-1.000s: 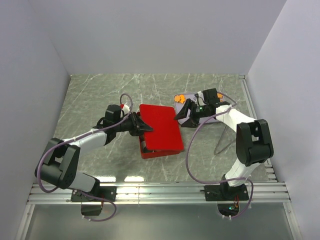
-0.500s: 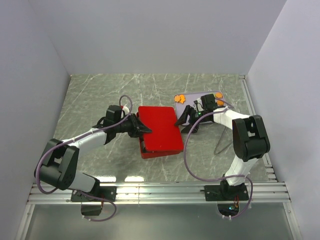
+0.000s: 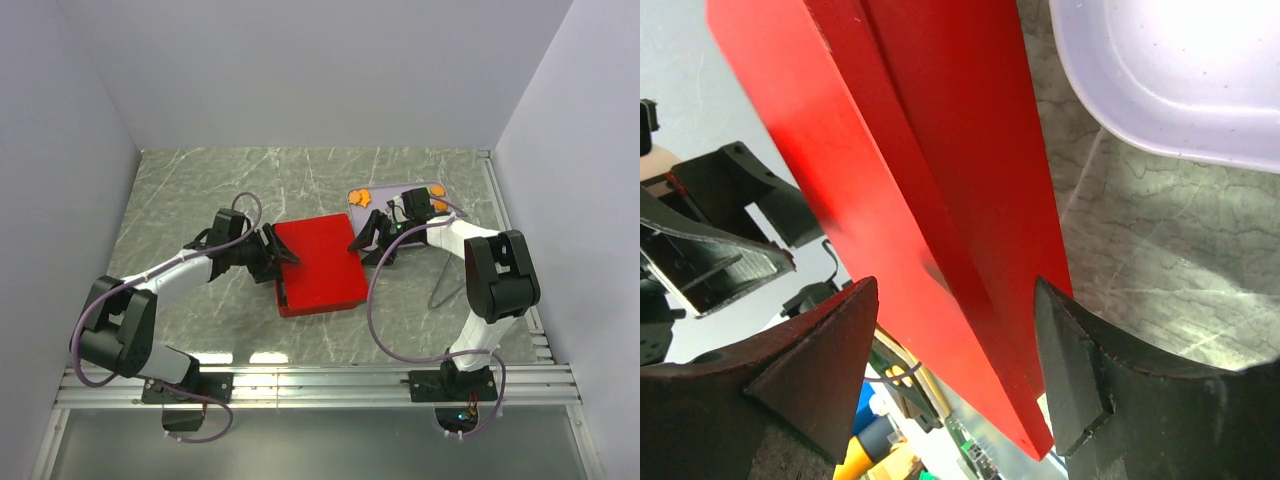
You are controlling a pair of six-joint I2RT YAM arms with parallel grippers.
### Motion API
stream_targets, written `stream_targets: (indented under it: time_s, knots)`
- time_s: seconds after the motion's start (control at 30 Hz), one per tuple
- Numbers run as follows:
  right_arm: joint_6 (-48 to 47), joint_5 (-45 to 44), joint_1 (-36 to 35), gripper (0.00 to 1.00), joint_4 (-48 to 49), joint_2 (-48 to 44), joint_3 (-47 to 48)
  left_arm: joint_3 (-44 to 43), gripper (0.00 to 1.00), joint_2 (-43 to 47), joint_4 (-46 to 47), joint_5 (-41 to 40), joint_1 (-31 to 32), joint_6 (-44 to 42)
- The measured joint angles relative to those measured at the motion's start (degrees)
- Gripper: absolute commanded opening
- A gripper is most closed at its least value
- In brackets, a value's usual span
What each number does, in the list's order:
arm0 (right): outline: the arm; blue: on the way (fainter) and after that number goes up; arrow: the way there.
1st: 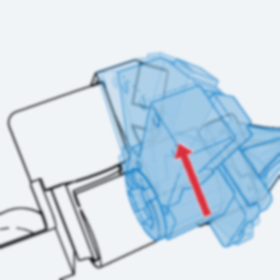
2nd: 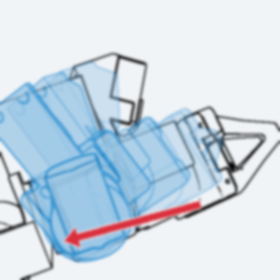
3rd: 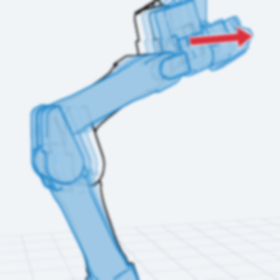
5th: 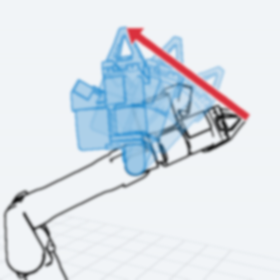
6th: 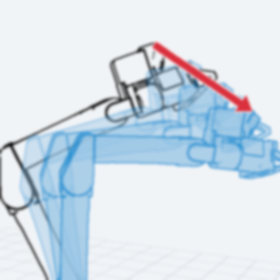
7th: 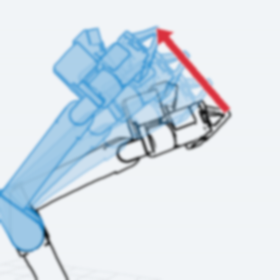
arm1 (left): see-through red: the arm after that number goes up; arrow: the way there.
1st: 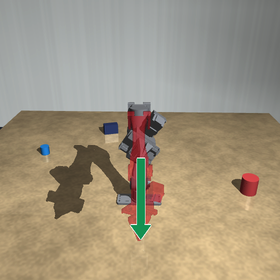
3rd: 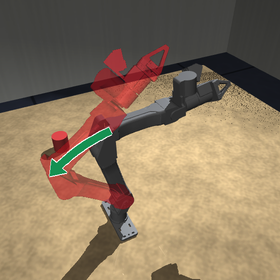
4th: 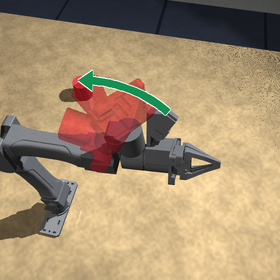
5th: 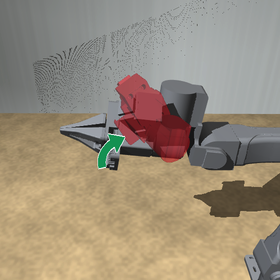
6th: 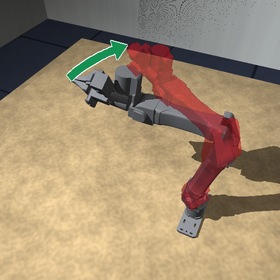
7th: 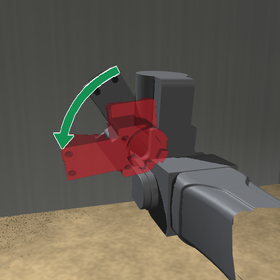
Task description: Pack the cookies
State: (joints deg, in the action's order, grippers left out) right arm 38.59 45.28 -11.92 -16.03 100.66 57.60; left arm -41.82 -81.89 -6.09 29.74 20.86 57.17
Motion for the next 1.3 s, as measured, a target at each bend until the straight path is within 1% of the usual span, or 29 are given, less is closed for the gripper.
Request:
stream_targets:
  time_s: [0.6, 0.87, 0.9, 1.0, 1.17, 1.3]
  knots:
    - [0.5, 0.5, -0.6, 0.71, 0.0, 0.0, 0.1, -9.0, 0.72, 1.9, -15.1, -8.8, -2.5, -5.7]
    - [-0.6, 0.0, -0.6, 0.77, -1.3, 0.0, 0.7, -9.3, 0.71, 3.7, -17.4, -10.8, -4.1, -7.0]
    - [-0.8, -0.1, -0.6, 0.80, -1.8, 0.0, 0.9, -9.3, 0.71, 3.8, -17.4, -10.8, -4.3, -7.0]
    - [-1.7, -0.4, -0.5, 0.82, -2.8, 0.0, 1.3, -9.3, 0.70, 3.8, -17.6, -11.1, -4.7, -7.1]
    - [-3.5, -1.3, 0.6, 0.84, -4.6, -0.1, 1.4, -9.3, 0.70, 4.2, -18.2, -11.2, -5.2, -7.5]
    - [-5.1, -2.1, 3.0, 0.85, -6.4, -0.8, 1.4, -9.3, 0.69, 4.7, -18.6, -11.2, -5.9, -8.2]
